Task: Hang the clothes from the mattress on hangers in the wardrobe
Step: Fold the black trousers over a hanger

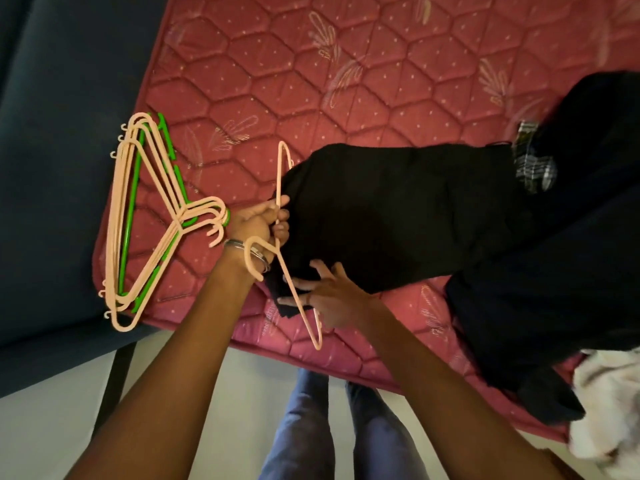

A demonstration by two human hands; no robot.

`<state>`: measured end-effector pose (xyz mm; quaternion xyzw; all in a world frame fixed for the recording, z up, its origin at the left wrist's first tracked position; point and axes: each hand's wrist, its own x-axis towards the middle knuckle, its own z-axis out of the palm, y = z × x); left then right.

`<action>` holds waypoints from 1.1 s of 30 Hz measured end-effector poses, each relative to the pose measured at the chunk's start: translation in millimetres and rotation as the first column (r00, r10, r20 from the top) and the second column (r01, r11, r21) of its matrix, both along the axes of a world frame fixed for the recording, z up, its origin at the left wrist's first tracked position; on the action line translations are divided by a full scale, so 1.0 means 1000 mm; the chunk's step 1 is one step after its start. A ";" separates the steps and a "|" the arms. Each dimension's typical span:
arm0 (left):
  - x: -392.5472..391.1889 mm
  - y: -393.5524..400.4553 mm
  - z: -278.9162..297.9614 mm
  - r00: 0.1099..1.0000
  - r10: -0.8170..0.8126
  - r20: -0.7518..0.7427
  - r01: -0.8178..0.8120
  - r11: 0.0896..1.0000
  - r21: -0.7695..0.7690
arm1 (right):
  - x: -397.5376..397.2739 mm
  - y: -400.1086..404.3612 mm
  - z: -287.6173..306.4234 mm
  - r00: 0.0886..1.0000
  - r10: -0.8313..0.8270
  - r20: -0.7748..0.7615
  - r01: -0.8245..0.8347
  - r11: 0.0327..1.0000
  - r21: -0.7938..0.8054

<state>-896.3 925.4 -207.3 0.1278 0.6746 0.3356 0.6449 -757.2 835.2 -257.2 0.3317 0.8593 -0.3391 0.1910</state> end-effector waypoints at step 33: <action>0.023 -0.028 -0.072 0.952 -0.126 -0.278 0.098 0.989 -0.111 | 0.062 0.028 -0.006 -0.693 -0.721 0.012 0.508 -0.501 -0.701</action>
